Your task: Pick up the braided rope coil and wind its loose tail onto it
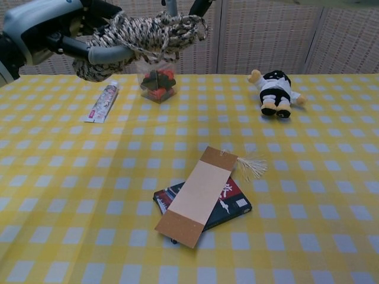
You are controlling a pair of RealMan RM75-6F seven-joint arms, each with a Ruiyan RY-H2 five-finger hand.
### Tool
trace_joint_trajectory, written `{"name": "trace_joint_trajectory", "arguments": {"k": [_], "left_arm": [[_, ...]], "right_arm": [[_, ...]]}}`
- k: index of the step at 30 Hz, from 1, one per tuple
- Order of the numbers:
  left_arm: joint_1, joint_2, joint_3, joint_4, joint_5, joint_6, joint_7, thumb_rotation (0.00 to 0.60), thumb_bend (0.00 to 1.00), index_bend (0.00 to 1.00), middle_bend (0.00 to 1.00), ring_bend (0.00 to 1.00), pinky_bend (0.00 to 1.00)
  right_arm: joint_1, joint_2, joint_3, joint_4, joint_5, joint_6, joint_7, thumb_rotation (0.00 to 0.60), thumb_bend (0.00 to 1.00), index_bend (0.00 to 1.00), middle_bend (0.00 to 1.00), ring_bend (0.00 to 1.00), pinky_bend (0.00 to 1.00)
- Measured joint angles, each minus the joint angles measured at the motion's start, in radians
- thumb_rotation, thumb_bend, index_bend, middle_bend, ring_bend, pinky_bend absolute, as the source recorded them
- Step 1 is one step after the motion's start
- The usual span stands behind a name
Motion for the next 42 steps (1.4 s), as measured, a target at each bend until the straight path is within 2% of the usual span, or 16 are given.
{"name": "trace_joint_trajectory", "arguments": {"k": [13, 21, 30, 33, 36, 38, 42], "left_arm": [[-0.004, 0.002, -0.031, -0.018, -0.03, 0.02, -0.051, 0.491, 0.29, 0.78, 0.79, 0.64, 0.25], [-0.002, -0.02, -0.056, -0.008, -0.066, 0.035, -0.04, 0.526, 0.29, 0.78, 0.79, 0.64, 0.25], [0.004, -0.038, -0.079, 0.0, -0.106, 0.043, -0.019, 0.525, 0.29, 0.78, 0.79, 0.64, 0.25], [0.006, -0.042, -0.085, -0.001, -0.116, 0.045, -0.008, 0.522, 0.29, 0.78, 0.79, 0.64, 0.25], [0.008, -0.046, -0.094, 0.001, -0.129, 0.047, 0.006, 0.528, 0.29, 0.78, 0.79, 0.64, 0.25], [0.009, -0.049, -0.099, 0.004, -0.137, 0.049, 0.012, 0.535, 0.29, 0.78, 0.79, 0.64, 0.25], [0.011, -0.059, -0.113, 0.019, -0.157, 0.055, 0.034, 0.549, 0.29, 0.78, 0.79, 0.64, 0.25]], "right_arm": [[-0.025, -0.055, -0.037, 0.06, -0.147, 0.011, 0.065, 0.6, 0.57, 0.66, 0.21, 0.0, 0.0], [-0.046, -0.121, -0.042, 0.087, -0.174, 0.05, 0.099, 0.6, 0.56, 0.66, 0.21, 0.0, 0.0], [-0.062, -0.149, -0.05, 0.083, -0.192, 0.063, 0.096, 0.6, 0.55, 0.66, 0.21, 0.0, 0.0], [-0.065, -0.155, -0.052, 0.082, -0.195, 0.065, 0.088, 0.6, 0.52, 0.65, 0.2, 0.0, 0.0], [-0.068, -0.156, -0.057, 0.078, -0.195, 0.064, 0.072, 0.6, 0.4, 0.58, 0.16, 0.0, 0.0], [-0.072, -0.154, -0.058, 0.068, -0.186, 0.063, 0.062, 0.6, 0.27, 0.46, 0.11, 0.0, 0.0], [-0.081, -0.145, -0.057, 0.042, -0.164, 0.062, 0.049, 0.6, 0.23, 0.35, 0.07, 0.0, 0.0]]}}
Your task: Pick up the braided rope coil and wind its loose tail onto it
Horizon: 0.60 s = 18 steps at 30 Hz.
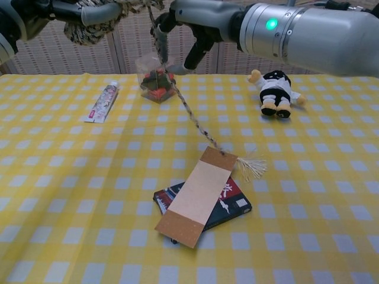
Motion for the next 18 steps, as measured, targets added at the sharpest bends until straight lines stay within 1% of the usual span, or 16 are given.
{"name": "trace_joint_trajectory", "arguments": {"k": [4, 8, 12, 16, 18], "left_arm": [[0.001, -0.006, -0.014, 0.012, -0.017, 0.001, 0.008, 0.556, 0.29, 0.78, 0.79, 0.64, 0.25], [0.001, -0.007, -0.021, 0.023, -0.02, 0.006, 0.02, 0.562, 0.29, 0.78, 0.79, 0.64, 0.25], [0.004, -0.009, -0.028, 0.033, -0.026, 0.013, 0.031, 0.566, 0.29, 0.78, 0.79, 0.64, 0.25], [0.007, -0.013, -0.029, 0.054, -0.027, 0.022, 0.059, 0.594, 0.29, 0.78, 0.79, 0.64, 0.25], [0.008, -0.015, -0.029, 0.067, -0.026, 0.026, 0.072, 0.598, 0.29, 0.78, 0.79, 0.64, 0.25]], "right_arm": [[-0.009, 0.01, -0.005, -0.02, 0.018, 0.001, -0.029, 0.6, 0.19, 0.23, 0.04, 0.0, 0.0], [-0.022, 0.022, -0.007, -0.036, 0.029, 0.007, -0.039, 0.6, 0.16, 0.16, 0.01, 0.0, 0.0], [-0.037, 0.045, -0.011, -0.057, 0.028, 0.018, -0.047, 0.6, 0.16, 0.11, 0.0, 0.0, 0.0], [-0.067, 0.101, -0.022, -0.106, 0.024, 0.039, -0.064, 0.6, 0.16, 0.11, 0.0, 0.0, 0.0], [-0.087, 0.131, -0.029, -0.132, 0.02, 0.054, -0.071, 0.6, 0.16, 0.11, 0.0, 0.0, 0.0]]}}
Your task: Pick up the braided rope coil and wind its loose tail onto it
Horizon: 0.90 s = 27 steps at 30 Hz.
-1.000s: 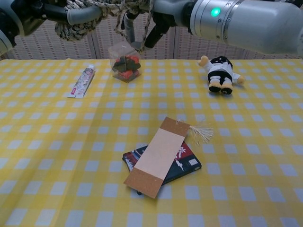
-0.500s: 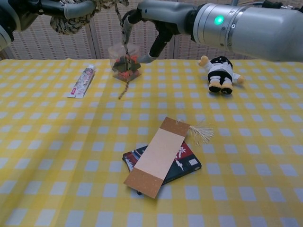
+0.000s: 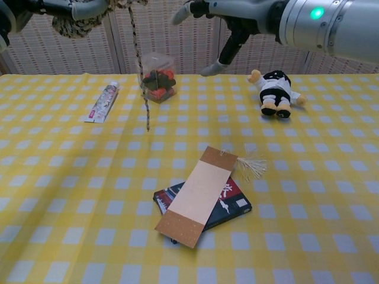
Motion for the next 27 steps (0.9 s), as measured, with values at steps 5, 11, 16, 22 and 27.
{"name": "trace_joint_trajectory", "arguments": {"k": [5, 11, 16, 22, 27], "left_arm": [[0.007, -0.002, 0.008, 0.026, 0.007, 0.009, 0.017, 0.597, 0.29, 0.78, 0.79, 0.64, 0.25], [0.016, 0.006, 0.012, 0.035, 0.005, 0.008, 0.019, 0.598, 0.29, 0.78, 0.79, 0.64, 0.25], [0.024, 0.016, 0.017, 0.041, 0.006, 0.008, 0.025, 0.597, 0.29, 0.78, 0.79, 0.64, 0.25], [0.036, 0.026, 0.028, 0.054, 0.012, 0.011, 0.038, 0.596, 0.29, 0.78, 0.79, 0.64, 0.25], [0.042, 0.025, 0.023, 0.058, 0.009, 0.026, 0.046, 0.595, 0.29, 0.78, 0.79, 0.64, 0.25]], "right_arm": [[-0.078, 0.094, -0.038, -0.077, -0.023, 0.057, -0.016, 0.6, 0.18, 0.11, 0.01, 0.0, 0.0], [-0.189, 0.199, -0.1, -0.152, -0.073, 0.139, -0.024, 0.6, 0.25, 0.11, 0.07, 0.0, 0.0], [-0.29, 0.277, -0.148, -0.199, -0.126, 0.23, -0.021, 0.6, 0.27, 0.11, 0.11, 0.0, 0.0], [-0.432, 0.339, -0.203, -0.225, -0.188, 0.369, -0.004, 0.6, 0.27, 0.11, 0.13, 0.0, 0.0], [-0.549, 0.364, -0.242, -0.22, -0.239, 0.486, 0.021, 0.6, 0.27, 0.11, 0.13, 0.0, 0.0]]}}
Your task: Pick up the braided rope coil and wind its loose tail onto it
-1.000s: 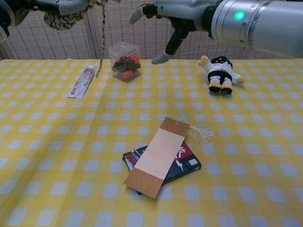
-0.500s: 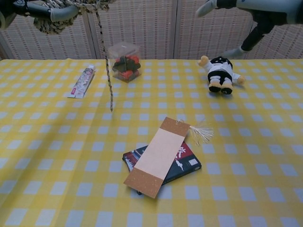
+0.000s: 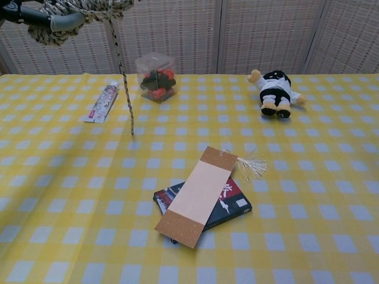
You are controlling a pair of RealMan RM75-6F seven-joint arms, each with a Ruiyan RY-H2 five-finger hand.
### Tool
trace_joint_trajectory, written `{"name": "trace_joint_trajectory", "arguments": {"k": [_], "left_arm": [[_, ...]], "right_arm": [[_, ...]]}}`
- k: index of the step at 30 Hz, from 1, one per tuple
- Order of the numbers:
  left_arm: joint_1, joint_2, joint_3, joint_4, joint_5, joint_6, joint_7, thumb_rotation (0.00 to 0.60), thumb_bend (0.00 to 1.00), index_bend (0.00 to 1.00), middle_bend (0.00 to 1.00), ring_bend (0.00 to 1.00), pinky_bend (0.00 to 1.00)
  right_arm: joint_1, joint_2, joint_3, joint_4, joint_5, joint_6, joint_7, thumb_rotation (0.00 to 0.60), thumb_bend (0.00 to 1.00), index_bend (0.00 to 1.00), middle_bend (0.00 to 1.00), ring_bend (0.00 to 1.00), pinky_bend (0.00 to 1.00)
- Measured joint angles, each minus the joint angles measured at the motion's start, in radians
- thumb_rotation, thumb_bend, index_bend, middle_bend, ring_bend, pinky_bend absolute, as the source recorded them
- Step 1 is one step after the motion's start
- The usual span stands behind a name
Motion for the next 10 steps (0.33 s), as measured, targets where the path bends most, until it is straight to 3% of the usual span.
{"name": "trace_joint_trajectory", "arguments": {"k": [10], "left_arm": [[0.014, -0.002, 0.002, -0.002, 0.0, 0.016, 0.022, 0.597, 0.29, 0.78, 0.79, 0.64, 0.25]], "right_arm": [[-0.223, -0.033, -0.065, 0.072, -0.096, 0.202, 0.04, 0.6, 0.29, 0.12, 0.13, 0.0, 0.0]]}}
